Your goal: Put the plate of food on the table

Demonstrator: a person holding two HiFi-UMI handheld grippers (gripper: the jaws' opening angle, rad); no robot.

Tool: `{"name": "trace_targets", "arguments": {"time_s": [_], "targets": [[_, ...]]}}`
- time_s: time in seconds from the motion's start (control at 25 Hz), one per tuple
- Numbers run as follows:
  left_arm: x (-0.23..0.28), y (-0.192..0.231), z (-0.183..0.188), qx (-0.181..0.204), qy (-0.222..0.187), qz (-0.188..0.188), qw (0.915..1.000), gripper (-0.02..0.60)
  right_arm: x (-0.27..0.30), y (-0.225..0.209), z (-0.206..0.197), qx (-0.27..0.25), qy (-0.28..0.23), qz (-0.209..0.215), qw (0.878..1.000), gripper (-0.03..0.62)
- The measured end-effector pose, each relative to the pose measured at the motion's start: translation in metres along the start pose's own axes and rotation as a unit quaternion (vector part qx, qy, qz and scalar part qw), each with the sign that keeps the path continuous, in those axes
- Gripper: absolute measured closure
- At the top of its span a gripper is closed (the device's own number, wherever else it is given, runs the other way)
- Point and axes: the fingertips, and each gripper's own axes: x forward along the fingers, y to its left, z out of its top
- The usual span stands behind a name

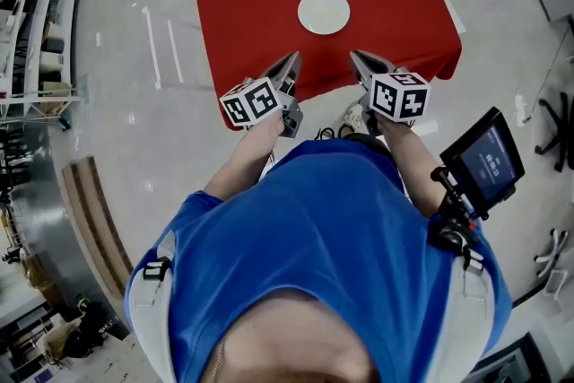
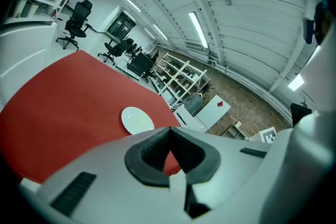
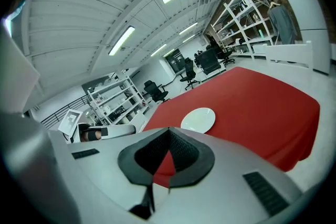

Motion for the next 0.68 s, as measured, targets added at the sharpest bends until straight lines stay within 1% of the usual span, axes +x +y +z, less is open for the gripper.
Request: {"name": "trace_targets", "arguments": {"time_s": [0.12,0.24,0.44,0.48,0.56,0.68], "targets": [[-0.005,0.0,-0.001,0.0,0.003,0.0,1.0,0.574,-0.007,0.005,-0.003,-0.002,-0.001,-0.004,1.0,0.592],[-0.005,-0.002,0.001,-0.001,0.006,-0.004,1.0,0.574,-0.004,0.009,0.002,-0.007,0.001,-0.005,1.0,0.592],[0.0,-0.007,-0.015,0.006,0.012,-0.008,0.9999,0.574,-0.011,-0.002,-0.008,-0.01,-0.002,-0.009,1.0,0.592],[0.003,-0.006,-0.012,0.007,0.012,-0.009,0.9999,0.574,-0.008,-0.003,-0.006,-0.01,-0.001,-0.009,1.0,0.592],[0.013,0.001,0.013,0.005,0.01,-0.008,0.9999,0.574,0.009,-0.002,0.012,-0.012,0.005,-0.01,1.0,0.592],[0.031,0.012,0.069,-0.002,0.005,-0.01,0.9999,0.574,0.046,0.006,0.055,-0.015,0.015,-0.01,1.0,0.592]]}}
